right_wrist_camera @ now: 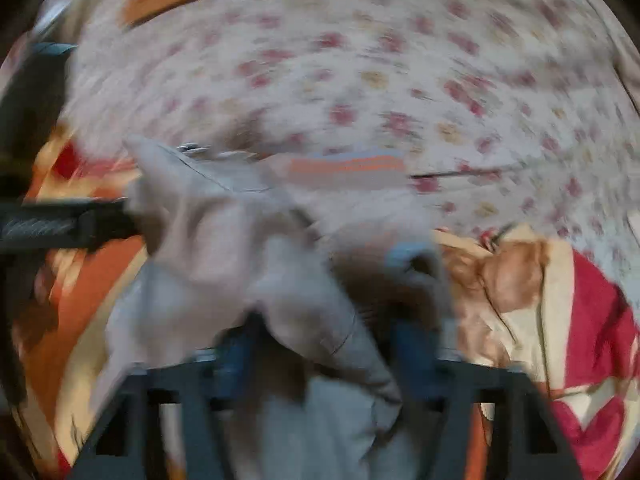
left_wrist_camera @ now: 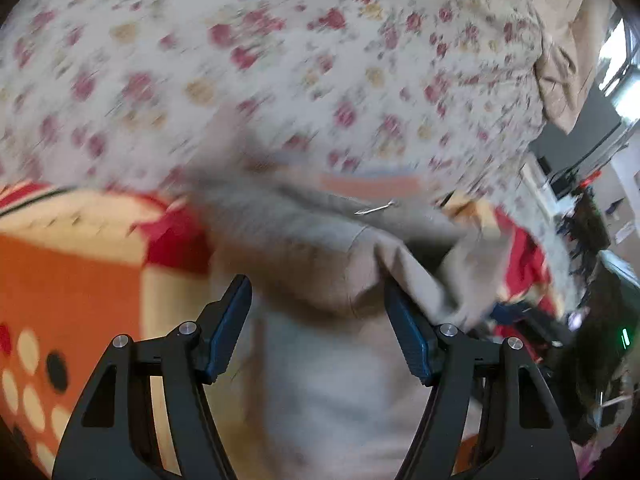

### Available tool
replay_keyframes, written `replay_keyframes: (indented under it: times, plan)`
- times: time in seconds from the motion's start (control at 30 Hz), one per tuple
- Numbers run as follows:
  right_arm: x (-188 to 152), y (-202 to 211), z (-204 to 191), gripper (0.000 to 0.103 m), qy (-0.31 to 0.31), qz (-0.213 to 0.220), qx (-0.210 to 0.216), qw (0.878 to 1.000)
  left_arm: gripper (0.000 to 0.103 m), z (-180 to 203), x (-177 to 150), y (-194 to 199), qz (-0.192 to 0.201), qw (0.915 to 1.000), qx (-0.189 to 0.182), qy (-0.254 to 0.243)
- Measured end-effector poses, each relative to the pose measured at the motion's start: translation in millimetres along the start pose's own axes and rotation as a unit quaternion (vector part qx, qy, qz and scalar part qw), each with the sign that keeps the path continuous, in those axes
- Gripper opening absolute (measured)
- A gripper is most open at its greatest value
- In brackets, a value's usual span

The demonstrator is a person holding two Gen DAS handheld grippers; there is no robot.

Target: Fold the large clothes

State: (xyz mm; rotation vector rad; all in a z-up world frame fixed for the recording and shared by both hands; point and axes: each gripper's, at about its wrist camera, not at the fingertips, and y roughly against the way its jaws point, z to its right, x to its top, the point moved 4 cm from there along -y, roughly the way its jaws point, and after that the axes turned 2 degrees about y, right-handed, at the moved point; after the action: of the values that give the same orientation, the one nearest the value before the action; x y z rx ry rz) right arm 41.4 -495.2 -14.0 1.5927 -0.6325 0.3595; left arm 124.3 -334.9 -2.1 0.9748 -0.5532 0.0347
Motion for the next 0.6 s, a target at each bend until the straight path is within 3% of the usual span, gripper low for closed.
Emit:
replay_keyframes:
  times: [0.07,0.17,0.23,0.3,0.33,0.37,0.5,0.6]
  plan:
    - [12.6,-16.5,34.1,0.032,-0.078,-0.006,0.001,0.997,0.069,-1.5,11.4,-8.4,0.004,0.9998,-0.002,0.021]
    - [11.6,-51.5,59.9,0.032,-0.111,-0.043,-0.03,0.992,0.069,-9.6,9.9,-17.5,-0.009,0.999,0.013,0.042]
    - [6.9,-58.0,74.7,0.032,-0.15,-0.053,0.002,0.987,0.069,-13.2,1.3,-17.2,-0.014,0.9992,0.019,0.032]
    - [8.4,-42.4,81.0,0.044,-0.157,-0.043,0.032,0.986,0.069,-15.4,-7.1,-14.6,-0.012,0.9993,0.03,0.017]
    - [9.5,-34.9,82.5,0.06,-0.154,-0.04,0.032,0.987,0.069,-17.0,-11.9,-13.4,-0.012,0.9992,0.035,0.011]
    - [14.1,-22.2,83.1,0.07,-0.143,-0.027,0.035,0.989,0.069,-18.6,-17.7,-12.1,-0.013,0.9992,0.035,0.012]
    - [41.3,-10.8,71.1,0.082,-0.093,-0.011,0.042,0.995,0.069,-9.7,-46.6,-6.1,-0.014,0.9998,0.005,0.009]
    - [59.3,-39.9,46.6,0.086,-0.041,-0.064,0.051,0.996,0.069,3.6,-68.8,-8.0,-0.012,0.9995,0.016,-0.024]
